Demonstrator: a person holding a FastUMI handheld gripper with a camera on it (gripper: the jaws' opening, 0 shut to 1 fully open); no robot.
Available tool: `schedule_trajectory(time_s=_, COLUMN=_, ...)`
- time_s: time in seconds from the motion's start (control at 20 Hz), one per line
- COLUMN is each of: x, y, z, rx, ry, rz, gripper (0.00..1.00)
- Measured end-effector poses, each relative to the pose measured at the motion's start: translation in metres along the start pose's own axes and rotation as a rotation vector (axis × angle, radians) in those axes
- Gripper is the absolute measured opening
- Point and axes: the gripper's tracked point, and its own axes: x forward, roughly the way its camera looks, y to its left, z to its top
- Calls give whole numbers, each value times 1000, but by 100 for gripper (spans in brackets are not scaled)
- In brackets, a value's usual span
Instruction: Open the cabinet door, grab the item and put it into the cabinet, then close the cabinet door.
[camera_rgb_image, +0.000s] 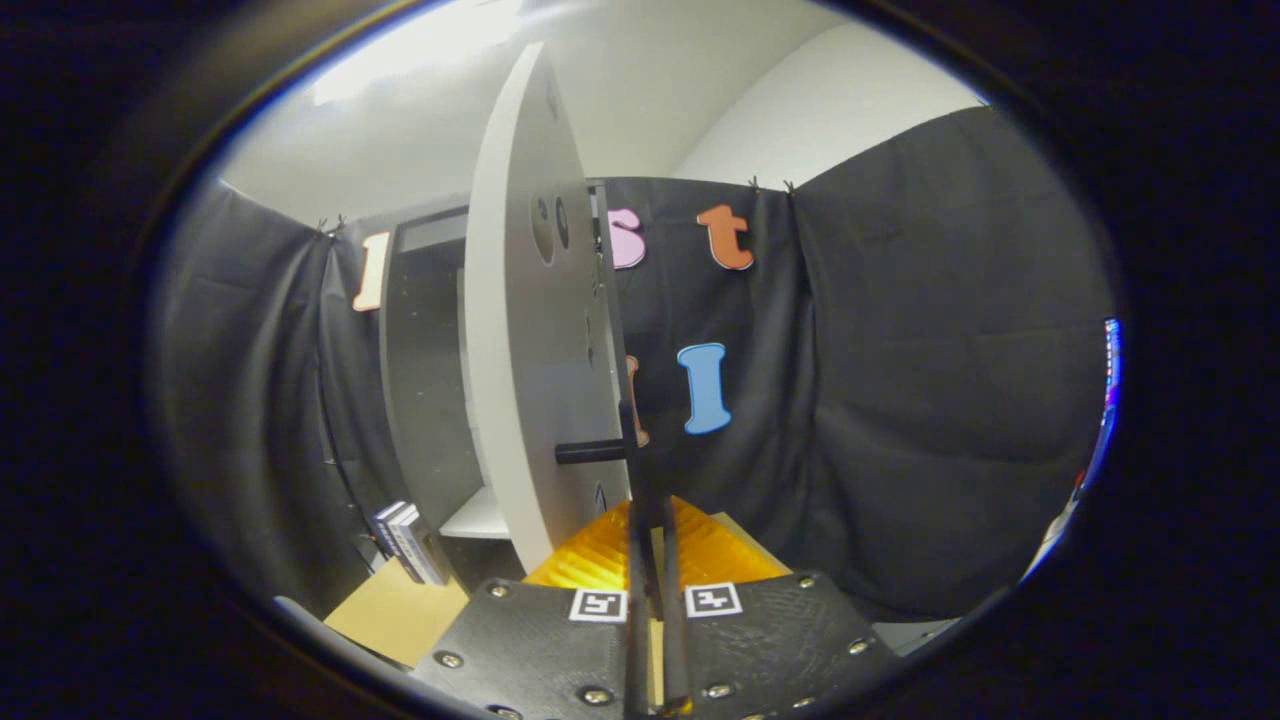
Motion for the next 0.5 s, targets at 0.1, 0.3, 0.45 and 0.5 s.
schedule_trajectory(time_s=0.1, x=4, y=-11, z=-1, rx=-3, ry=7, rz=19, gripper=7)
schedule_trajectory(time_s=0.3, x=10, y=-31, z=2, rx=-3, ry=18, rz=67, gripper=7)
schedule_trajectory(time_s=0.45, x=14, y=-42, z=5, rx=-9, ry=13, rz=94, gripper=7)
schedule_trajectory(time_s=0.5, x=15, y=-42, z=5, rx=-2, ry=16, rz=107, gripper=7)
